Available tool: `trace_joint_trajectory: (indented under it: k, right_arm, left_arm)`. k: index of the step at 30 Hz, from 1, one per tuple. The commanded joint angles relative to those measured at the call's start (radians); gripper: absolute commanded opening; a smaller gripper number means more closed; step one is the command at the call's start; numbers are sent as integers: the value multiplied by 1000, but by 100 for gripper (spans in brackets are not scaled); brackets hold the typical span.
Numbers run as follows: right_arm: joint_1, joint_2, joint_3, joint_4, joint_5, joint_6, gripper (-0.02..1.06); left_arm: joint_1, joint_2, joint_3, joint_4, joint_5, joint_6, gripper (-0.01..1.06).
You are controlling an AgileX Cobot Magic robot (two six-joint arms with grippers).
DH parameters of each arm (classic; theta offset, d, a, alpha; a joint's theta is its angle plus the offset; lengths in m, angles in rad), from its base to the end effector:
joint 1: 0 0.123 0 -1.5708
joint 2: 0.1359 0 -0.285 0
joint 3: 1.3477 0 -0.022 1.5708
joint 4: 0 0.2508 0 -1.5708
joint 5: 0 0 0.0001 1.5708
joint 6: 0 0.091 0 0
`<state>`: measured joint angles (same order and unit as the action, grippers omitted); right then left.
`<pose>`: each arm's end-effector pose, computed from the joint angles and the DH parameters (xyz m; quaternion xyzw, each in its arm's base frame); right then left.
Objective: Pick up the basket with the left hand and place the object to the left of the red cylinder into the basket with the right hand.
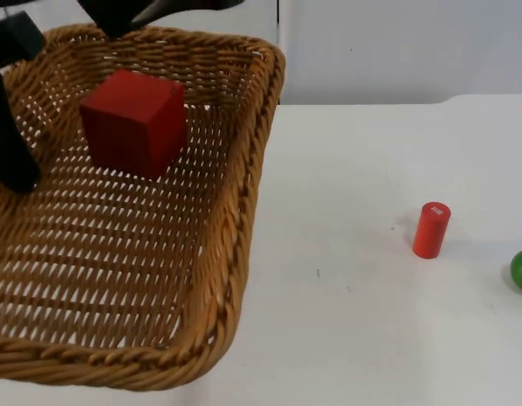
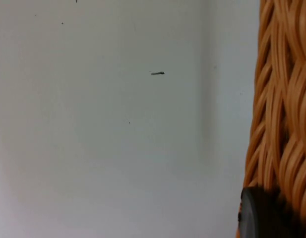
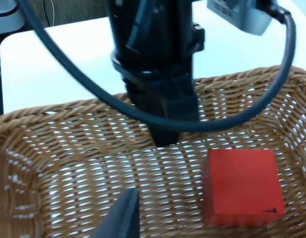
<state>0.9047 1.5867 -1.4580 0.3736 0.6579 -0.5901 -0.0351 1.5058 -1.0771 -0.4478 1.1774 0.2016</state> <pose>0.2091 0.2990 0.3615 -0.5429 0.7113 0.2279 0.3837 0.2698 -0.0459 0.2609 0.0359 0.9773 -0.2044 0.0424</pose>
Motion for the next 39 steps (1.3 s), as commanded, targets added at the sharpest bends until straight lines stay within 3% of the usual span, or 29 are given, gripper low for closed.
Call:
trace_joint_trajectory:
  k: [1, 18, 26, 39]
  right_arm:
    - [1, -10, 3, 13, -1, 0, 100]
    - [1, -10, 3, 3, -11, -4, 100]
    - [1, -10, 3, 3, -10, -4, 100]
    - [1, -10, 3, 3, -6, -9, 100]
  left_arm:
    - [-3, 16, -4, -51, -42, 23, 0]
    - [1, 258, -4, -145, -250, 179, 0]
    - [37, 354, -43, -195, -258, 274, 0]
    - [37, 456, -165, -196, -257, 295, 0]
